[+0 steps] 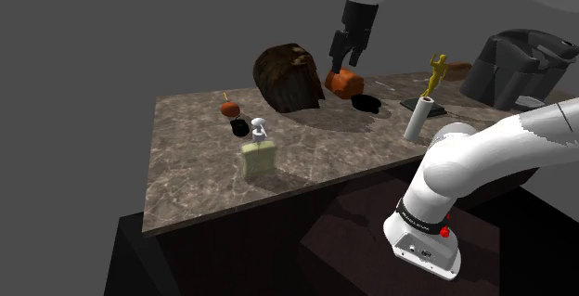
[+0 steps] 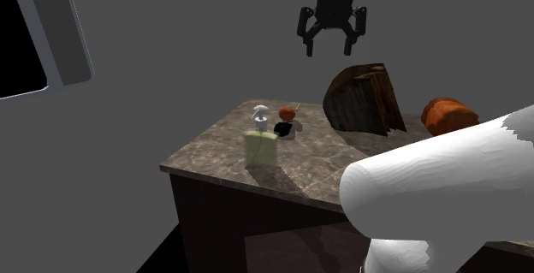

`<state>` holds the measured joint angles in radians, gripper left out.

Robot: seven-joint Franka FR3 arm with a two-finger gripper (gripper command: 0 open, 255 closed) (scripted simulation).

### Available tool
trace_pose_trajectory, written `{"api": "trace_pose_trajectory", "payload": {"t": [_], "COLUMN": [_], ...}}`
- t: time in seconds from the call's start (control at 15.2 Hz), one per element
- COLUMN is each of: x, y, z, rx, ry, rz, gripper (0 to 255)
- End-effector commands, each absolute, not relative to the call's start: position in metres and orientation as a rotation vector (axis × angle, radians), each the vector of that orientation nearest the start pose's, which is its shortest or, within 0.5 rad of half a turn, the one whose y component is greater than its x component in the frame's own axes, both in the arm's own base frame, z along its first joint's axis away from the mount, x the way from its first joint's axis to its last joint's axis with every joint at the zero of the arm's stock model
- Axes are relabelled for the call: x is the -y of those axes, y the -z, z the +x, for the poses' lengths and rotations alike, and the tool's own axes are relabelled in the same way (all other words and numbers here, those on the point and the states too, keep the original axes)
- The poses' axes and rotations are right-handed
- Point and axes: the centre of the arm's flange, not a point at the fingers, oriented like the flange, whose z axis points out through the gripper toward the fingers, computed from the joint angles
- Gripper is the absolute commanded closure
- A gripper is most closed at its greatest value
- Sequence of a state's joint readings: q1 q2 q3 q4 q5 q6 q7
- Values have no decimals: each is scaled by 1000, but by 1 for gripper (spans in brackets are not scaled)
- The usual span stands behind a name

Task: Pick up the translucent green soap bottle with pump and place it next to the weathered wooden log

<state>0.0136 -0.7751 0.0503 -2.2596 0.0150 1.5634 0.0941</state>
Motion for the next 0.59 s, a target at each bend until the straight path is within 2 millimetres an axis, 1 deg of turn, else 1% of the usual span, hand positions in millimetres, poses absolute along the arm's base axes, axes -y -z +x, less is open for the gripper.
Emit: {"api": "trace_pose_trajectory", "payload": {"t": [0.0, 0.53], "x": [-27, -32], "y": [-632, -542], "z": [309, 361], "rx": [-67, 241], "ry": [125, 154], "rz": [-3153, -3094], "gripper": [0, 0]}}
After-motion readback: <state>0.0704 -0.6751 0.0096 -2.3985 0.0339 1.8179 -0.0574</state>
